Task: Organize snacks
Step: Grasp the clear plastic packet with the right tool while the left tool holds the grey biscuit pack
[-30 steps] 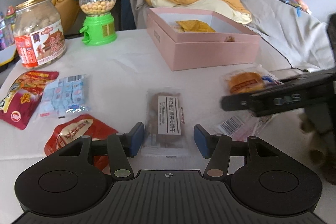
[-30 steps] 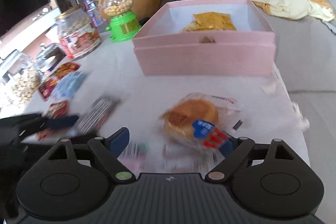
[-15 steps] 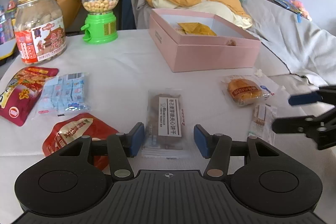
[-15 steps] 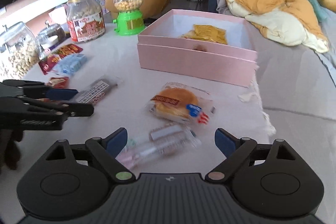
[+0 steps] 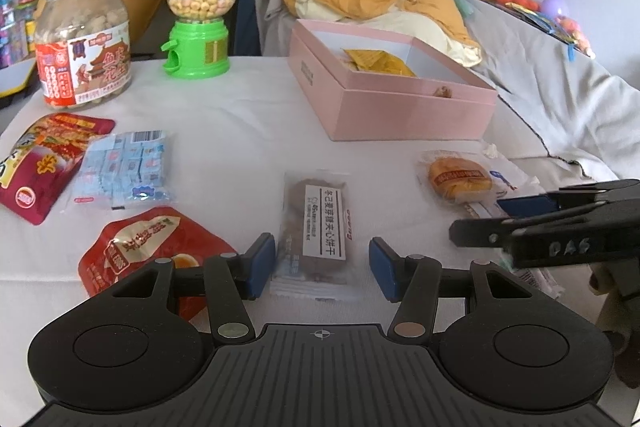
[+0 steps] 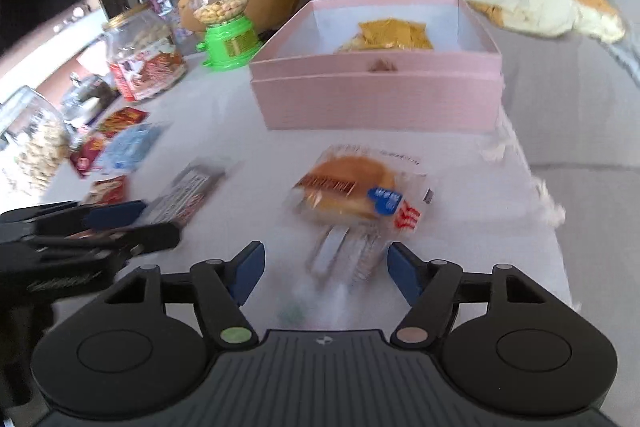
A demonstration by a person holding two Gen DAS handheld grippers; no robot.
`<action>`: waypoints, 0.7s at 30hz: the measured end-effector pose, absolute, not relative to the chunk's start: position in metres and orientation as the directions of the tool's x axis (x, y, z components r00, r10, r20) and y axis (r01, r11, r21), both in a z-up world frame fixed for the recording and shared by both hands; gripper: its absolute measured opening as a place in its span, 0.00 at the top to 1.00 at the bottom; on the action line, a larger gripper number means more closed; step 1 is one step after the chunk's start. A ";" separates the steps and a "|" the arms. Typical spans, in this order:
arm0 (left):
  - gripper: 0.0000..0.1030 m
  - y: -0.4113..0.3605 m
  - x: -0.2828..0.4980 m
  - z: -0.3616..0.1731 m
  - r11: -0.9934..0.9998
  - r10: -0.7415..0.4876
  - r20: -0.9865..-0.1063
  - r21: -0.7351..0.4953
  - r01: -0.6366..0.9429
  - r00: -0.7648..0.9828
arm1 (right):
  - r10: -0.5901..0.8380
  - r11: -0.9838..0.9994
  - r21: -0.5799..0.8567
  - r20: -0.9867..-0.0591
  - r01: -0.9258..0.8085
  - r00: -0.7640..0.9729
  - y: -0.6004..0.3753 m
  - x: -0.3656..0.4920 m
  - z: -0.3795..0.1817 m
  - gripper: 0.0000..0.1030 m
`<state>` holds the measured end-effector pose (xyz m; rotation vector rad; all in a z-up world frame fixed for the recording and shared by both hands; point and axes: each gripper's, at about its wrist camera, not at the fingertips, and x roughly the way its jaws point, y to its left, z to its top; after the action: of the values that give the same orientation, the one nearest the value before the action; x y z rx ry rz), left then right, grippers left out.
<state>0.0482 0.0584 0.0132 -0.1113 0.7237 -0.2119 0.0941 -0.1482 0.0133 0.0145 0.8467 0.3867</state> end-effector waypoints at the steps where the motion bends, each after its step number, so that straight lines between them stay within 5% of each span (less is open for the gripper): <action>1: 0.44 0.058 0.049 0.014 0.973 -0.228 -0.646 -0.174 0.151 0.728 | 0.324 0.932 0.136 -0.728 -0.336 0.605 -0.144 0.095 0.013 0.32; 6: 0.44 0.048 0.069 0.014 0.978 -0.206 -0.652 -0.151 0.141 0.729 | 0.294 0.918 0.021 -0.709 -0.397 0.641 -0.148 0.077 0.010 0.50; 11: 0.46 0.034 0.086 0.013 0.984 -0.171 -0.666 -0.084 0.154 0.726 | 0.282 0.938 0.052 -0.690 -0.343 0.667 -0.177 0.066 0.009 0.50; 13: 0.56 0.028 0.082 0.014 0.982 -0.176 -0.676 -0.067 0.178 0.716 | 0.284 0.942 0.063 -0.676 -0.331 0.680 -0.182 0.061 0.008 0.50; 21: 0.54 0.005 0.056 0.012 0.951 -0.241 -0.683 -0.026 0.307 0.689 | 0.279 0.944 0.056 -0.658 -0.324 0.700 -0.181 0.058 0.005 0.50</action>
<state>0.0558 0.0053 0.0121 0.0926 0.7500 -0.3069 0.0577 -0.1809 0.0053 -0.0659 0.7215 0.3359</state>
